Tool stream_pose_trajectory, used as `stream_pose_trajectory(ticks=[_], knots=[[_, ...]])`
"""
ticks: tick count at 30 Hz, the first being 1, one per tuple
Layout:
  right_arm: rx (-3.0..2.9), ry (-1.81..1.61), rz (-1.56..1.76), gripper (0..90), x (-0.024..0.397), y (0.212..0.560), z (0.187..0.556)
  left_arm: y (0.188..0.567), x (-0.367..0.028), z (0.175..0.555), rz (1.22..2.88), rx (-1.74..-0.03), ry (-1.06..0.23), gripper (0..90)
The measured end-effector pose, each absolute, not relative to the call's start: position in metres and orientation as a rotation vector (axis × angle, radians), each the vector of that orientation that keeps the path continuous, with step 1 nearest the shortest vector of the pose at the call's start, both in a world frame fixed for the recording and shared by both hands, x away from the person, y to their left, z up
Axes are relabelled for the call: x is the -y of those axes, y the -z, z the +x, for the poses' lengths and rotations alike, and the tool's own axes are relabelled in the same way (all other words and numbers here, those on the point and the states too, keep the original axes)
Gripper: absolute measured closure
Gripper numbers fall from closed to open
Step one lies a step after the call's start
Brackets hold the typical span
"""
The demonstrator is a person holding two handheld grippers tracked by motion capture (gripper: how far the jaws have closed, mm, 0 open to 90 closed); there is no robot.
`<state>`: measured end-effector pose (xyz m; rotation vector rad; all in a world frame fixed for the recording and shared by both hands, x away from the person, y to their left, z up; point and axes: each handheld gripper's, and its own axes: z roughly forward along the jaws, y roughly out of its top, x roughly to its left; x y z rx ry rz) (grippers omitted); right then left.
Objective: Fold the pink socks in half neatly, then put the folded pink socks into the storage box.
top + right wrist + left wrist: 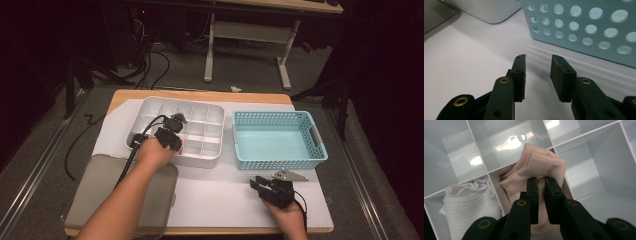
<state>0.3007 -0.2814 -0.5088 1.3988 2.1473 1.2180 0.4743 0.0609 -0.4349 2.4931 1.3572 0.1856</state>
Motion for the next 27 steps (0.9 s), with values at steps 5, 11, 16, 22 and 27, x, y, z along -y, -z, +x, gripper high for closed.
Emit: stream_pose_trajectory(ticks=[5,11,16,22,27], knots=[[-2.144,-1.218,1.399,65.2,0.281,0.509,0.300,0.427,-0.065,0.472,2.479,-1.347,-0.206,74.8],[-2.144,-1.217,1.406,65.2,0.281,0.509,0.300,0.420,-0.065,0.469,2.455,-1.335,-0.243,69.2],[-2.146,-1.213,1.398,65.2,0.281,0.509,0.300,0.417,-0.067,0.468,2.445,-1.333,-0.255,66.8],[-2.155,-1.211,1.398,65.2,0.281,0.509,0.301,0.414,-0.069,0.467,2.438,-1.338,-0.254,64.4],[-2.152,-1.214,1.400,65.2,0.281,0.509,0.301,0.412,-0.071,0.467,2.435,-1.343,-0.265,61.9]])
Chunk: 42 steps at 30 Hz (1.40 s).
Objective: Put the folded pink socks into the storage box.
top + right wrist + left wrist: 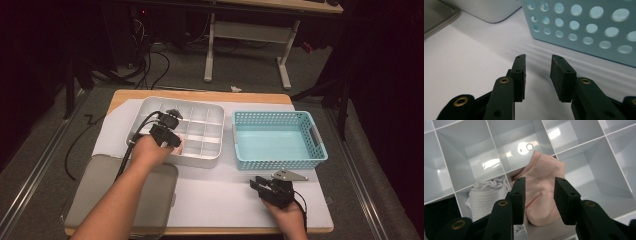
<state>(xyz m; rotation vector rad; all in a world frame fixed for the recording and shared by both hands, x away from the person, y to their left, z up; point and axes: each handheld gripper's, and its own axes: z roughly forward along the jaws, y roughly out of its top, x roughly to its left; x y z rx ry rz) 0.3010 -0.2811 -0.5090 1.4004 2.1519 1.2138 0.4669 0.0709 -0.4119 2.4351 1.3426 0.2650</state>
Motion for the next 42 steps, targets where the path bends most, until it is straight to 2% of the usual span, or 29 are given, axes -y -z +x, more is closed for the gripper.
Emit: stream_pose_trajectory(ticks=[18,36,42], knots=[[-2.143,-1.205,1.406,65.0,0.281,0.509,0.301,0.388,-0.096,0.439,2.406,-1.295,-0.325,56.3],[-2.132,-1.198,1.381,60.8,0.279,0.505,0.298,0.406,-0.138,0.378,2.264,-1.246,-0.314,56.8],[-2.147,-1.217,1.305,59.3,0.259,0.495,0.293,0.412,-0.149,0.360,2.220,-1.212,-0.330,57.6]])
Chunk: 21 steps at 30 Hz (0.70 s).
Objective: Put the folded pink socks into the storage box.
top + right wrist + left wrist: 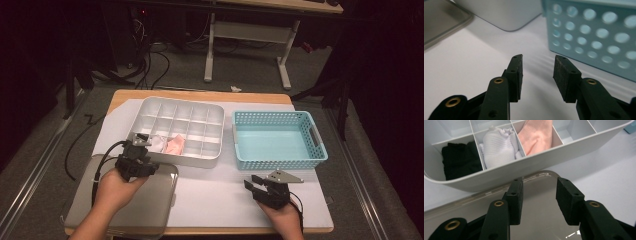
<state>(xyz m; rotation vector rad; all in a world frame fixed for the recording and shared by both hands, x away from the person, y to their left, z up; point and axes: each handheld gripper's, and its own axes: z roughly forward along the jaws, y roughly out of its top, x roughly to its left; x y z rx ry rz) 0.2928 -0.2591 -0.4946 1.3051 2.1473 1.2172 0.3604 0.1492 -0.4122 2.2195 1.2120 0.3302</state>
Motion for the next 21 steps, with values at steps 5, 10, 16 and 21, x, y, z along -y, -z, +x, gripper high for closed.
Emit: stream_pose_trajectory(ticks=[5,10,16,21], knots=[[-2.169,-1.204,1.258,59.2,0.245,0.493,0.291,0.425,-0.156,0.350,2.191,-1.189,-0.328,58.2],[-2.182,-1.190,1.239,59.2,0.238,0.493,0.290,0.440,-0.163,0.342,2.148,-1.165,-0.327,62.4],[-2.204,-1.189,1.221,60.4,0.235,0.493,0.290,0.460,-0.185,0.335,2.102,-1.184,-0.336,64.6],[-2.226,-1.188,1.212,63.5,0.228,0.496,0.288,0.470,-0.210,0.330,2.083,-1.226,-0.388,67.5]])
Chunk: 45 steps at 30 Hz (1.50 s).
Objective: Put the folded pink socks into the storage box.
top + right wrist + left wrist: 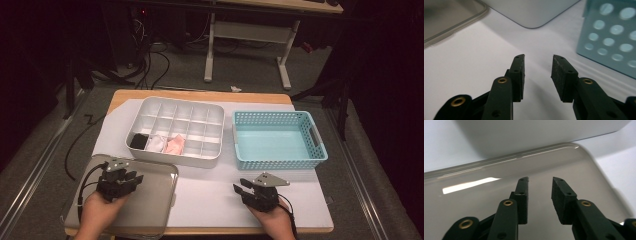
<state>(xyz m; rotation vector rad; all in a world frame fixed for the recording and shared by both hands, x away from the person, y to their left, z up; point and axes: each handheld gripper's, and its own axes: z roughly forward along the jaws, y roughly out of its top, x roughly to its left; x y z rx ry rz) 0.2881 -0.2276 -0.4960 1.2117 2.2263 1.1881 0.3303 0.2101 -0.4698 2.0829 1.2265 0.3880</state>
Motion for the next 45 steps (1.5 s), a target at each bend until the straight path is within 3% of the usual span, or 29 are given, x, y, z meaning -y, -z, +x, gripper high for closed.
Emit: stream_pose_trajectory(ticks=[6,11,12,14,16,19,23,36,45], knots=[[-2.289,-1.226,1.160,65.0,0.197,0.499,0.288,0.475,-0.233,0.325,2.028,-1.255,-0.416,69.5],[-2.383,-1.268,1.065,63.8,0.146,0.502,0.288,0.479,-0.244,0.321,2.007,-1.256,-0.422,67.5],[-2.397,-1.277,1.035,64.4,0.134,0.502,0.288,0.482,-0.239,0.320,1.893,-1.302,-0.415,66.5],[-2.432,-1.290,0.988,66.7,0.113,0.501,0.289,0.481,-0.244,0.319,1.902,-1.290,-0.410,66.1],[-2.458,-1.295,0.926,72.0,0.093,0.499,0.290,0.479,-0.250,0.318,1.974,-1.256,-0.424,66.1],[-2.509,-1.267,0.842,89.9,0.064,0.498,0.294,0.479,-0.253,0.317,1.959,-1.257,-0.422,66.1],[-2.565,-1.196,0.786,90.0,0.039,0.500,0.300,0.480,-0.260,0.314,1.947,-1.266,-0.430,66.8],[-2.653,-1.047,0.645,90.0,0.024,0.499,0.304,0.483,-0.283,0.310,1.893,-1.328,-0.443,67.0],[-2.647,-1.019,0.612,90.0,0.023,0.498,0.300,0.486,-0.317,0.307,1.858,-1.424,-0.562,71.5]])
